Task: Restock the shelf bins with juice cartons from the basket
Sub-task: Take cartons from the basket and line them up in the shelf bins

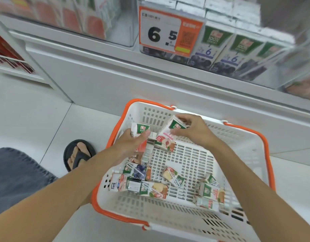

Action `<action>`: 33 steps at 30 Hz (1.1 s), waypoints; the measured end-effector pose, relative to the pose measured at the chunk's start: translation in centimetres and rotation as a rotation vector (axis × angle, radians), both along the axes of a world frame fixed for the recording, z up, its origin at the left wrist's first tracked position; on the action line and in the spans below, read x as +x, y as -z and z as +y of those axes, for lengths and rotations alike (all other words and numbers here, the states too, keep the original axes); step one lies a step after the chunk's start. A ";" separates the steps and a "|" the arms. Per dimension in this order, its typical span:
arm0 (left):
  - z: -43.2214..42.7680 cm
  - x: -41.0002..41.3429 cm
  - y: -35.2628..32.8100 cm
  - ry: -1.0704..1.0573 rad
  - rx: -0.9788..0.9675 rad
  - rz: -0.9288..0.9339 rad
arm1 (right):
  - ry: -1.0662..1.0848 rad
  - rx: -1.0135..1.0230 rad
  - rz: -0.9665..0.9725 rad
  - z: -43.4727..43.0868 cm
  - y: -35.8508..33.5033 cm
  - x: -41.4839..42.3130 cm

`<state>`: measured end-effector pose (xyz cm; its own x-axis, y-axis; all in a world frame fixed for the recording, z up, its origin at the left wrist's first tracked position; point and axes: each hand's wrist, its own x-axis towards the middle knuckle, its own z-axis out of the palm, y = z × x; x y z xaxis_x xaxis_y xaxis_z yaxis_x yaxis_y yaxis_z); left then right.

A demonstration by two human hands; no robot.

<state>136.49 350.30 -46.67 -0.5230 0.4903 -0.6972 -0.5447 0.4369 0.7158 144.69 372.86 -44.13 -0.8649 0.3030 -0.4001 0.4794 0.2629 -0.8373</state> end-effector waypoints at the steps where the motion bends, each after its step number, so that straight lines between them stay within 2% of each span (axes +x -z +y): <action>1: 0.3 -0.2 -1.2 0.047 0.043 -0.001 | -0.081 -0.024 -0.007 0.4 -2.4 0.0; 5: 1.6 -1.0 -6.4 0.230 0.238 -0.006 | -0.248 -0.107 0.039 -1.6 -9.1 -1.5; 8: 1.1 -2.4 -10.5 0.333 0.271 0.165 | -0.271 -0.020 0.051 -3.9 -12.9 -2.9; 13: -2.3 -5.0 -17.3 0.259 0.309 0.400 | -0.419 0.205 0.059 -7.9 -20.0 -5.5; 16: -3.9 -6.5 -21.0 0.228 0.351 0.564 | -0.462 0.353 0.149 -10.0 -24.3 -7.4; 21: -5.2 -11.7 -24.7 0.061 0.380 0.952 | -0.250 0.510 0.373 -11.2 -28.8 -11.7; 23: -5.2 -14.5 -24.9 0.046 0.273 1.113 | -0.142 0.548 0.456 -11.2 -29.2 -14.1; 27: -5.0 -20.2 -23.6 0.113 -0.110 1.395 | 0.011 0.700 0.524 -10.3 -28.3 -20.1; 30: -4.8 -23.2 -22.7 0.282 -0.379 1.588 | 0.058 0.843 0.480 -8.7 -27.2 -24.9; 33: -4.9 -24.7 -22.0 0.372 -0.544 1.701 | 0.067 0.997 0.319 -6.7 -26.2 -29.1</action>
